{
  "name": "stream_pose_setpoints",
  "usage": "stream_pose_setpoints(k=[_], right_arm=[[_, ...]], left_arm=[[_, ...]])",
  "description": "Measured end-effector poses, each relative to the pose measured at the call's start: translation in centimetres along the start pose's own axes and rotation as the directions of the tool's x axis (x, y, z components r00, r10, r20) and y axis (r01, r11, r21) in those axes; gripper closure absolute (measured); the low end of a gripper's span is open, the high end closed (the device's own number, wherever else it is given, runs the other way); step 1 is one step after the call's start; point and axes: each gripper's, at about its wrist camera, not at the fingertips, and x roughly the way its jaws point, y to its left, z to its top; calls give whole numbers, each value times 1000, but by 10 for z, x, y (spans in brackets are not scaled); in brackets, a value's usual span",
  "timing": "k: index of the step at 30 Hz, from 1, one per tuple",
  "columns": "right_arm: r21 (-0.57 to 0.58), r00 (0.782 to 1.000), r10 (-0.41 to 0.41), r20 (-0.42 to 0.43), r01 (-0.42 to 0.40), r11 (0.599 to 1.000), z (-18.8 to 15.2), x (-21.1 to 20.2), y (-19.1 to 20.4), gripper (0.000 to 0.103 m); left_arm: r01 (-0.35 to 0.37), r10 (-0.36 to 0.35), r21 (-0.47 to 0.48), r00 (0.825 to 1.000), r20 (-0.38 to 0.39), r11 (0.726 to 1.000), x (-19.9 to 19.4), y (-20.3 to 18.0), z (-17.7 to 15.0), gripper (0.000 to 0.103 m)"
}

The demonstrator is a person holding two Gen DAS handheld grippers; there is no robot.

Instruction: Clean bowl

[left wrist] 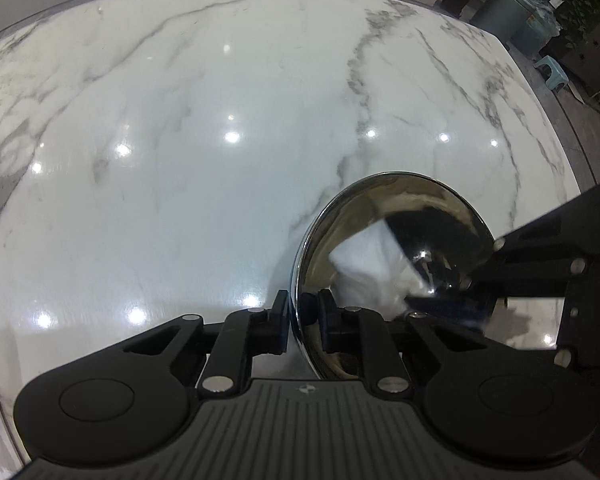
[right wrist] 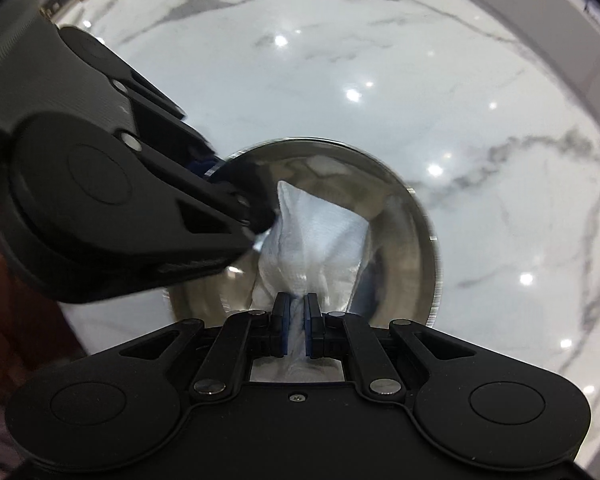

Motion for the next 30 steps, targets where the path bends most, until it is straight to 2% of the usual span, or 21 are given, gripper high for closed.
stream_pose_setpoints(k=[2,4,9,10,12,13,14,16,20,25,30], right_arm=[[-15,997,-71,21,71,997,-1,-2,1,98],[-30,994,-101,29,102,994,-1,-3,3,98],[-57,995,-86,47,89,994,-1,-7,3,97],[-55,996,-71,60,75,996,-2,-11,4,92],[-53,996,-54,78,58,997,-3,-17,4,73],[-64,995,-59,86,65,996,-3,-18,5,60],[-76,993,-66,94,73,994,-4,-20,6,59],[-89,994,-72,88,79,993,-5,-17,9,59],[-79,994,-84,69,89,993,-5,-7,8,67],[-64,995,-75,69,80,995,-5,-2,4,70],[-60,993,-92,67,97,994,-8,-2,8,80]], left_arm=[[-1,1,2,1000,0,1000,0,0,0,90],[0,0,0,1000,0,1000,-1,1,0,90],[3,-3,-5,1000,2,1000,0,1,0,90],[3,-3,-5,1000,2,1000,0,1,0,90],[1,-1,-4,1000,2,1000,0,1,0,90],[0,0,-4,1000,2,1000,0,1,0,90],[0,0,-5,1000,2,1000,0,1,1,90],[0,0,-5,1000,1,1000,0,0,1,90],[2,-2,-10,1000,2,1000,-1,0,1,90],[6,-6,-20,1000,2,1000,-1,1,0,90],[9,-10,-30,1000,-28,1000,-1,1,-4,87]])
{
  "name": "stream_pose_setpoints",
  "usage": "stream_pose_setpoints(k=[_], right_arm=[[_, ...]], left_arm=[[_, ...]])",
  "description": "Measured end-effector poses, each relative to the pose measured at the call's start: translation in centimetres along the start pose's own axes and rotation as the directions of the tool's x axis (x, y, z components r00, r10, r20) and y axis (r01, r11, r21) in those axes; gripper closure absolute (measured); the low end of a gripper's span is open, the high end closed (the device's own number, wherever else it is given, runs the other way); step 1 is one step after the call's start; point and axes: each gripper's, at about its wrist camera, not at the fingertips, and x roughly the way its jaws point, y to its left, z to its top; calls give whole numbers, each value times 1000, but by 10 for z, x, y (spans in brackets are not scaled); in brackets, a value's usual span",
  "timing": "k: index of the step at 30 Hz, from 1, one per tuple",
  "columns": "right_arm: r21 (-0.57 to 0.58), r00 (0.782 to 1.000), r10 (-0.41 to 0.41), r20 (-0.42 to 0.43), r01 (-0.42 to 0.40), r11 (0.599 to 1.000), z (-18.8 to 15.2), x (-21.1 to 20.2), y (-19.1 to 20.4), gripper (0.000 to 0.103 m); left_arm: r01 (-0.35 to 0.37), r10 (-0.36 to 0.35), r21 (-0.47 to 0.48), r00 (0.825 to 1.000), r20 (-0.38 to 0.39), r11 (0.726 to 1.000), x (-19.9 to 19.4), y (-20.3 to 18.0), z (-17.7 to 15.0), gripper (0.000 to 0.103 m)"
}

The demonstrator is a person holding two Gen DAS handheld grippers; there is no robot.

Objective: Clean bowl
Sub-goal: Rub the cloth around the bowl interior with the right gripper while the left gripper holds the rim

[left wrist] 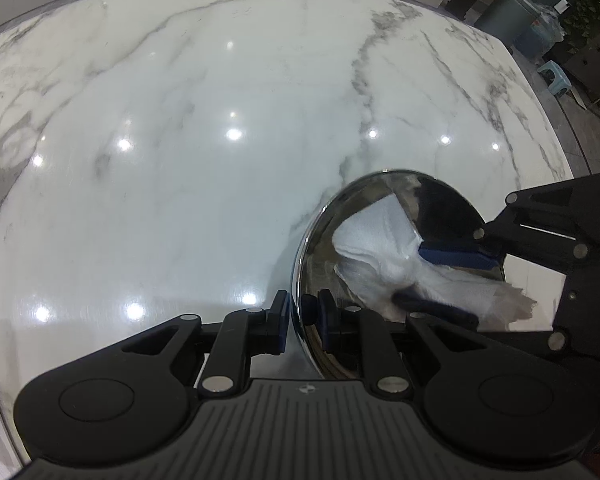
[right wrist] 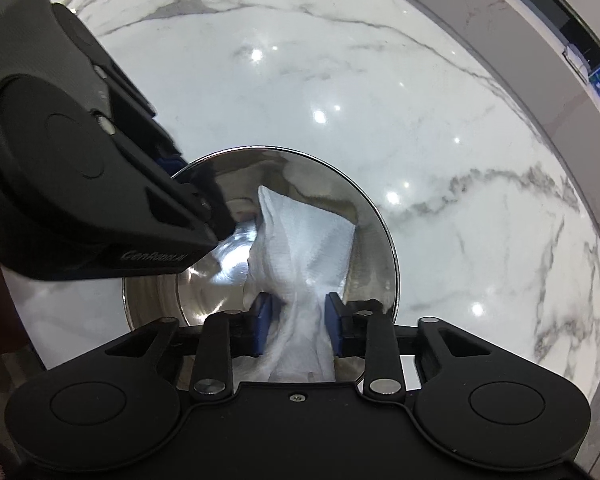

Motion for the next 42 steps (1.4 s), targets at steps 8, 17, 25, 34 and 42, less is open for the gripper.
stream_pose_setpoints(k=[8,17,25,34,42], right_arm=[[45,1000,18,7,-19,999,-1,0,-3,87],[176,974,224,21,-224,959,1,4,-16,91],[65,996,86,-17,-85,994,-2,2,-2,93],[37,998,-57,16,56,998,-11,-10,-2,94],[59,993,-81,80,76,995,-10,-32,-12,94]], left_arm=[[32,-32,-1,999,-21,999,1,2,-4,87],[19,-19,-2,1000,3,1000,3,-1,1,89],[6,-6,16,1000,16,1000,2,-2,0,90],[8,-8,9,1000,18,1000,2,-2,0,90],[8,-8,2,1000,22,1000,3,-3,2,90]])
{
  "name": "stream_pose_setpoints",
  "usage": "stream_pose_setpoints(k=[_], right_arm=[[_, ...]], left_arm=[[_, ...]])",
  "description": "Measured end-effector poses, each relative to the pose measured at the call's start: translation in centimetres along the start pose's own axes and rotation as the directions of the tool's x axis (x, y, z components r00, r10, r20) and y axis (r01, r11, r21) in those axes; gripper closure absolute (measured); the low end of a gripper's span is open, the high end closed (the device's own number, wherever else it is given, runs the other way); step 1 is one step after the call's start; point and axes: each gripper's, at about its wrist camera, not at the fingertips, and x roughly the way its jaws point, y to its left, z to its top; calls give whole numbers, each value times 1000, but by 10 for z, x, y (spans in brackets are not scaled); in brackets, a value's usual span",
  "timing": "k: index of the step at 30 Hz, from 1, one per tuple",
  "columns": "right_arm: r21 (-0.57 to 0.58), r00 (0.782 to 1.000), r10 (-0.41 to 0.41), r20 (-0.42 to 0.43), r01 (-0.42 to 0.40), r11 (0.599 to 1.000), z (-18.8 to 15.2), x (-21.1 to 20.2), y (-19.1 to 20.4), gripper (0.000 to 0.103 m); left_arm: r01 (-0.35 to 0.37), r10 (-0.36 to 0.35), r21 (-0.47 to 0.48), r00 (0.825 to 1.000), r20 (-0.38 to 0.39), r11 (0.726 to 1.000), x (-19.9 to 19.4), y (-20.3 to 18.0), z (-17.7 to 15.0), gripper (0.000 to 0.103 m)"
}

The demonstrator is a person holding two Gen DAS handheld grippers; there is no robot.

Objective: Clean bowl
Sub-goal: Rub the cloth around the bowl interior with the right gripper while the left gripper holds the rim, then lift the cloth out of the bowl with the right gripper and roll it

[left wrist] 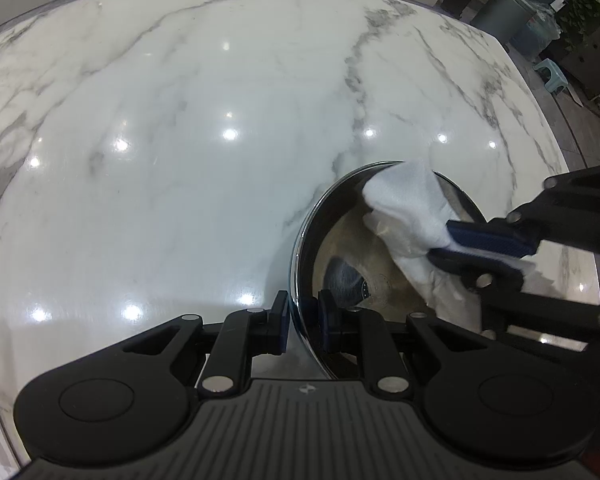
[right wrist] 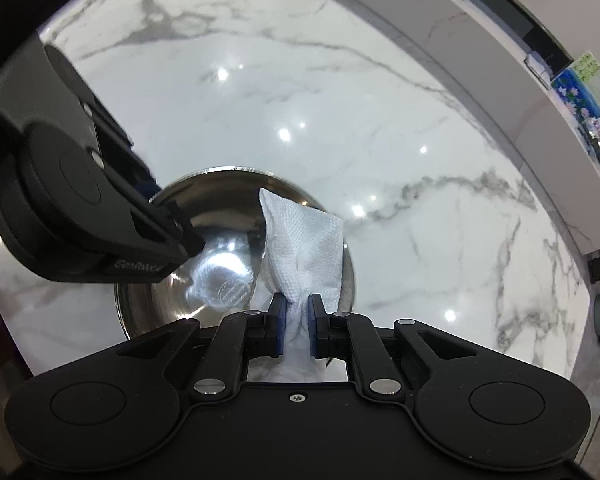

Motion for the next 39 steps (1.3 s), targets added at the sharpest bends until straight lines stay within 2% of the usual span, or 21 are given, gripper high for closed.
stream_pose_setpoints(k=[3,6,11,15,17,18,19,22,26,32,36,39], right_arm=[[61,999,34,40,-36,998,0,-10,-13,94],[175,991,89,98,-105,979,-7,-22,-36,94],[358,964,166,206,-232,904,-25,-37,-73,94],[488,934,190,303,-323,811,-46,-40,-102,94],[577,901,211,378,-408,707,-67,-33,-121,94],[597,890,218,399,-433,675,-72,-31,-126,94],[627,868,233,439,-481,612,-85,-25,-132,94],[671,837,242,491,-540,508,-110,-10,-134,94],[692,801,260,539,-598,405,-130,15,-134,94],[690,769,295,567,-639,340,-137,38,-135,94],[695,774,306,554,-632,342,-139,49,-136,94],[719,789,335,516,-611,331,-139,65,-131,94]], left_arm=[[-3,3,-2,1000,6,1000,0,0,0,90],[-5,5,-6,1000,11,1000,0,0,1,90],[-9,9,-20,1000,24,1000,1,0,2,90],[-8,9,-37,1000,27,999,1,1,2,90],[-6,7,-45,1000,25,999,2,1,3,89],[-5,7,-47,1000,25,999,2,2,2,90],[-5,7,-53,1000,26,999,2,2,3,90],[-6,8,-63,1000,31,998,1,4,2,90],[-8,11,-73,999,38,997,1,4,1,89],[-5,10,-96,999,48,995,-2,5,-5,89],[-14,20,-101,998,58,995,-2,3,-4,89],[-18,25,-103,998,64,994,-1,1,-2,89]])
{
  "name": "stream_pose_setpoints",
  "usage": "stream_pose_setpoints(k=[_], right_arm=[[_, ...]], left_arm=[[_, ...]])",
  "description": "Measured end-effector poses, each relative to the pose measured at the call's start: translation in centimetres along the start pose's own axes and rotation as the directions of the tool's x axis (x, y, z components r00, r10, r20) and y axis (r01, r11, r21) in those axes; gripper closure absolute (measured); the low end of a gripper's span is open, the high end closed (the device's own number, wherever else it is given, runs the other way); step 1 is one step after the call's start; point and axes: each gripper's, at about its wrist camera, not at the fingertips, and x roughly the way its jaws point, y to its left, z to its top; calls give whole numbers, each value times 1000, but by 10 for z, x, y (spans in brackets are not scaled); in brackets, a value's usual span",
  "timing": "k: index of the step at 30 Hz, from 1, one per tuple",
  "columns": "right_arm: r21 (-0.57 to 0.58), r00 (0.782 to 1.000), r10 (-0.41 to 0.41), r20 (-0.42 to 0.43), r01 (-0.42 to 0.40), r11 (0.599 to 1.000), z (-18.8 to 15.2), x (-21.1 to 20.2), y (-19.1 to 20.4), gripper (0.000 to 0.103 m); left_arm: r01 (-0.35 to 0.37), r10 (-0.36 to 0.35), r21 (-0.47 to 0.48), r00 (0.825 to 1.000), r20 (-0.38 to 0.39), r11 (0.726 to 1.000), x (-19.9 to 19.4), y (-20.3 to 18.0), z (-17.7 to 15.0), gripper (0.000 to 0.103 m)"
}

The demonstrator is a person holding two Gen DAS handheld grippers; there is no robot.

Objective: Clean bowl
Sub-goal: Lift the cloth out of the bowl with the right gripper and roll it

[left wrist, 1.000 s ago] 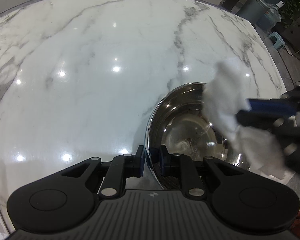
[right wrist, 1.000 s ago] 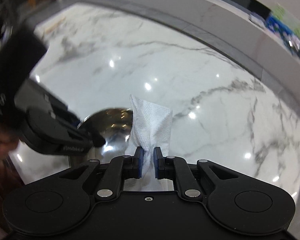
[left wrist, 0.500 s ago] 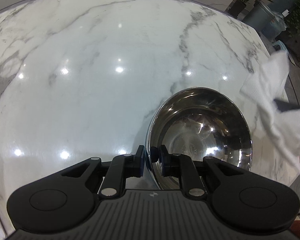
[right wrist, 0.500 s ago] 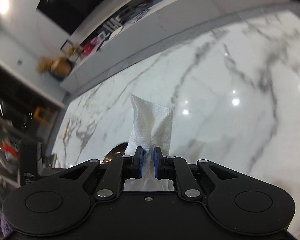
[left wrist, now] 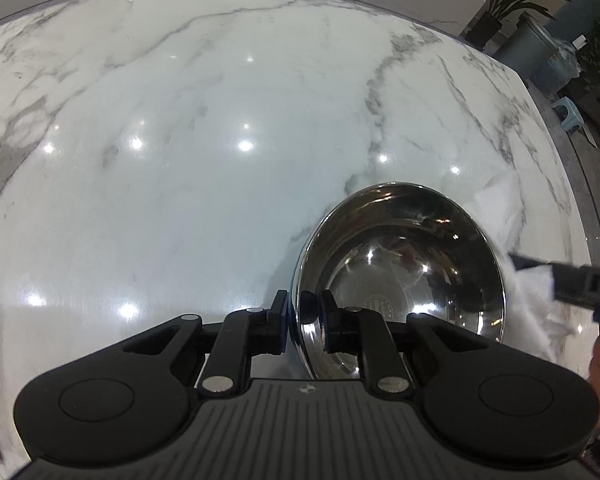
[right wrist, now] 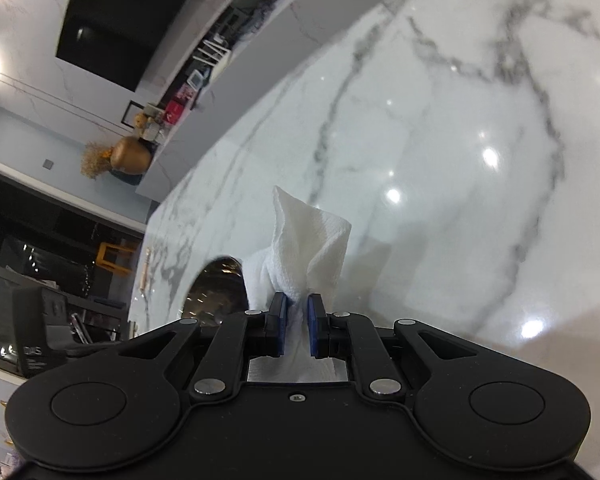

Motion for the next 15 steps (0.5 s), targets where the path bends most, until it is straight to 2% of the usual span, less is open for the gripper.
stream_pose_setpoints(k=[5,15], right_arm=[[-1,998,-30,-51,30,1000,-9,19,-6,93],[14,998,-40,-55,41,999,-13,17,-3,93]], left_arm=[[-20,20,3,1000,14,1000,2,-5,3,87],[-16,17,-15,999,48,1000,7,-7,14,84]])
